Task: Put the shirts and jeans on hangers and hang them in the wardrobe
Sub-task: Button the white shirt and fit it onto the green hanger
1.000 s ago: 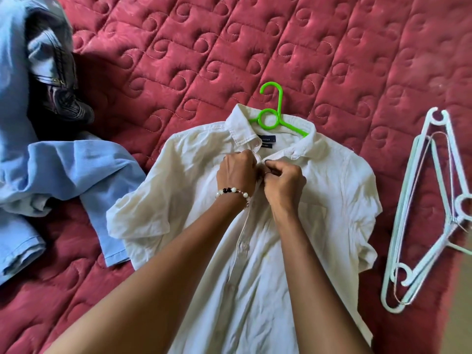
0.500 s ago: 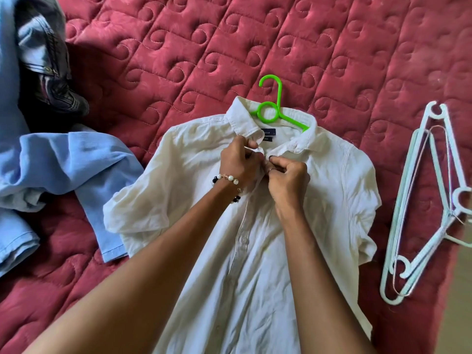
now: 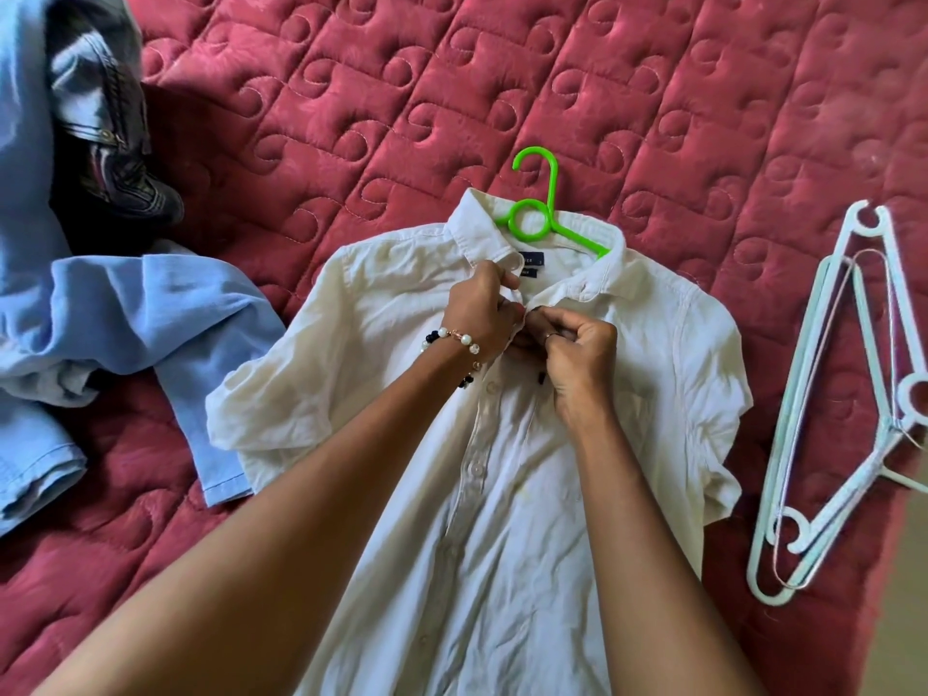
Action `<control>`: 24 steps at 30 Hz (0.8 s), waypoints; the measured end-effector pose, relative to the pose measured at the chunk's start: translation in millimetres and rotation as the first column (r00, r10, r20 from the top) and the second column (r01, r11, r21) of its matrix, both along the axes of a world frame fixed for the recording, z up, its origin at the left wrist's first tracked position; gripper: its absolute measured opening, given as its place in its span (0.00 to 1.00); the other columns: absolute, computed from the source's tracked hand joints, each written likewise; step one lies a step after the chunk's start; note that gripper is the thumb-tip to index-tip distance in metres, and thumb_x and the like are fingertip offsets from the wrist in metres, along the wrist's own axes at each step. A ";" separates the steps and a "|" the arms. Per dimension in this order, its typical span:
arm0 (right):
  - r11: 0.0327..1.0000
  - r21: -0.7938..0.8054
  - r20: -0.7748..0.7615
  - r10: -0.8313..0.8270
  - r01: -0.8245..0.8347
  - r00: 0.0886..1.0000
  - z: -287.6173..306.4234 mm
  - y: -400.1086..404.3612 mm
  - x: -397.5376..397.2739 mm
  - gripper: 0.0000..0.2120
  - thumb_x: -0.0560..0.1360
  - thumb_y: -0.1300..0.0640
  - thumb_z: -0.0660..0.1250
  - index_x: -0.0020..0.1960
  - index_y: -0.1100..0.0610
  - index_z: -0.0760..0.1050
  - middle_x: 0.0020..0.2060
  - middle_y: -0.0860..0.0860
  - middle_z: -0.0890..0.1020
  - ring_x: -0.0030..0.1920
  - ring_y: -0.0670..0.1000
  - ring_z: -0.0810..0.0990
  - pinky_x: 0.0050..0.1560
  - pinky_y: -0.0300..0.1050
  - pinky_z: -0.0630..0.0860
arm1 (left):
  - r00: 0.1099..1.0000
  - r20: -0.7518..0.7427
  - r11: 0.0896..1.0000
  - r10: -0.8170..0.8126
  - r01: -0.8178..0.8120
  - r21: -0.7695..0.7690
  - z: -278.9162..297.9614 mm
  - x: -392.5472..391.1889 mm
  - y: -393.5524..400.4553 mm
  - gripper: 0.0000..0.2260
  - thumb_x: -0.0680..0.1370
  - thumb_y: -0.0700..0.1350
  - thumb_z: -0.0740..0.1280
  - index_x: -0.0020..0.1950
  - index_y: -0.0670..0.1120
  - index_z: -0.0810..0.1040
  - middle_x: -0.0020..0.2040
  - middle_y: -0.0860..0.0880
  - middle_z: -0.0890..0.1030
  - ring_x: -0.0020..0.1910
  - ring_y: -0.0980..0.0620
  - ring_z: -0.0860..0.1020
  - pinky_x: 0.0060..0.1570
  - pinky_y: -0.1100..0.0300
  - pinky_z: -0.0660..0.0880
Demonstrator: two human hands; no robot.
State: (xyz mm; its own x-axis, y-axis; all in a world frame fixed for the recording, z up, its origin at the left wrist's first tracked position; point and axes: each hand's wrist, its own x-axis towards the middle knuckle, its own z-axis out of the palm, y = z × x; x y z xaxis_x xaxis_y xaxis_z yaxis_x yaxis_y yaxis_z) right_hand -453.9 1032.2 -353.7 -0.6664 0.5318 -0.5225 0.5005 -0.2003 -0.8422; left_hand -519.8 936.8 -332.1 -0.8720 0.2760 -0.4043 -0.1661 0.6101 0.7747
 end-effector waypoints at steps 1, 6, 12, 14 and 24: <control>1.000 -0.023 -0.012 0.010 -0.010 1.000 1.7 1.5 -0.9 0.04 0.72 0.65 0.72 0.47 0.63 0.83 0.38 0.59 0.85 0.41 0.59 0.85 0.37 0.45 0.80 | 1.000 -0.005 1.000 -0.021 0.021 -0.021 1.1 -0.4 0.5 0.13 0.74 0.34 0.64 0.58 0.40 0.73 0.46 0.39 0.83 0.46 0.44 0.80 0.36 0.67 0.67; 0.965 0.210 -0.036 0.167 -0.156 0.985 5.7 7.7 -4.3 0.04 0.69 0.61 0.75 0.37 0.54 0.82 0.32 0.52 0.84 0.34 0.52 0.83 0.41 0.53 0.82 | 0.999 0.020 0.993 -0.049 0.051 -0.102 2.0 -4.4 2.0 0.10 0.78 0.41 0.64 0.58 0.43 0.76 0.50 0.43 0.82 0.51 0.47 0.79 0.39 0.67 0.65; 0.901 0.366 0.005 0.248 -0.232 0.969 -5.5 4.5 -7.6 0.08 0.61 0.55 0.69 0.41 0.51 0.81 0.34 0.48 0.85 0.37 0.50 0.84 0.41 0.56 0.81 | 0.998 0.038 0.993 0.047 -0.043 -0.108 5.2 -4.1 6.6 0.07 0.74 0.48 0.71 0.41 0.45 0.84 0.36 0.46 0.84 0.32 0.59 0.77 0.32 0.69 0.68; 0.914 0.350 -0.022 0.228 -0.206 0.974 -9.4 2.4 -3.9 0.08 0.62 0.58 0.69 0.40 0.49 0.81 0.33 0.48 0.84 0.37 0.50 0.84 0.41 0.57 0.81 | 0.995 0.053 0.989 0.089 -0.082 -0.122 6.0 -4.7 8.6 0.07 0.73 0.45 0.71 0.38 0.43 0.84 0.35 0.45 0.84 0.30 0.59 0.76 0.31 0.68 0.68; 0.980 0.196 -0.095 0.037 -0.018 0.995 -5.6 -5.7 3.3 0.08 0.69 0.64 0.72 0.40 0.52 0.84 0.36 0.49 0.86 0.39 0.50 0.84 0.45 0.53 0.82 | 0.978 0.020 0.957 0.208 -0.200 -0.209 4.3 0.0 21.8 0.10 0.70 0.33 0.61 0.41 0.44 0.81 0.47 0.43 0.83 0.52 0.43 0.78 0.49 0.56 0.75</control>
State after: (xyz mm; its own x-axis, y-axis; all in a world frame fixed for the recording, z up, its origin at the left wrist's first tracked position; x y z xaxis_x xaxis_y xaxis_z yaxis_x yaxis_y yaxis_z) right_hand -450.6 1026.5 -359.3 -0.7252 0.5974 -0.3424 0.4167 -0.0150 -0.9089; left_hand -519.9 958.6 -327.9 -0.8826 0.0019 -0.4701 -0.3325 0.7045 0.6270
